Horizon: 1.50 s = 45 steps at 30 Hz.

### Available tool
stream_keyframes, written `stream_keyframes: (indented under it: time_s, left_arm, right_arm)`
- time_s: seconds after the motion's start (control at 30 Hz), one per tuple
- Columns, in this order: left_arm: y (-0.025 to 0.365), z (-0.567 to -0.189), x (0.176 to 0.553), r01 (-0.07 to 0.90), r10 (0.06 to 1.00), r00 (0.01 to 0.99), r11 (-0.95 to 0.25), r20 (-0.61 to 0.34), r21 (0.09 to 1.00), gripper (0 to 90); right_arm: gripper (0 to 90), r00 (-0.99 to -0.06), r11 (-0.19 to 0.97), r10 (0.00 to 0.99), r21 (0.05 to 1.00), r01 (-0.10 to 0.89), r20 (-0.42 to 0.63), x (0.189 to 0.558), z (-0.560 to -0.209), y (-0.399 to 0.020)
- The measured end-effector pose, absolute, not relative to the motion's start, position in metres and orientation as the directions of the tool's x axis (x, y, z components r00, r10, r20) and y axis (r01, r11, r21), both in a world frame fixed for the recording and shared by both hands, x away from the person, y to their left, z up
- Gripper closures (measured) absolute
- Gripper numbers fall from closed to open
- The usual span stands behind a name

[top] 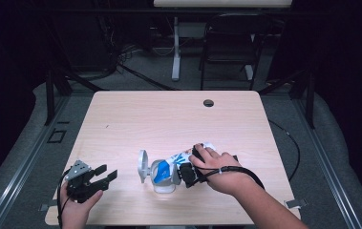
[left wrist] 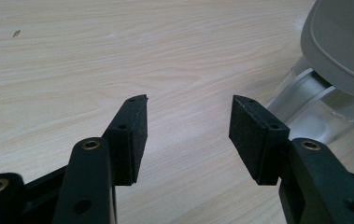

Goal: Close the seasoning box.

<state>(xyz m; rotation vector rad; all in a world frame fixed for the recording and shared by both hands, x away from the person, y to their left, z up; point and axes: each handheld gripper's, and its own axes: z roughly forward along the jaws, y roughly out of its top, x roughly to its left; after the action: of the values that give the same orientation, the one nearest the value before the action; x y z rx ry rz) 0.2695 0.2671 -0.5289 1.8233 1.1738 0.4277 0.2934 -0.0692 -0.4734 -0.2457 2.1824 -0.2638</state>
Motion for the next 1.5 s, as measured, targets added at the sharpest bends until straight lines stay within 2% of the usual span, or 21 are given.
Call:
stream_keyframes:
  time_s: [1.5]
  left_arm:
    - [0.2671, -0.5297, 0.2696, 0.546, 0.855, 0.489, -0.146, -0.172, 0.825, 47.3]
  right_arm:
    - [49.0, -0.58, 0.947, -0.307, -0.305, -0.104, -0.754, 0.2927, -0.4688, -0.0681]
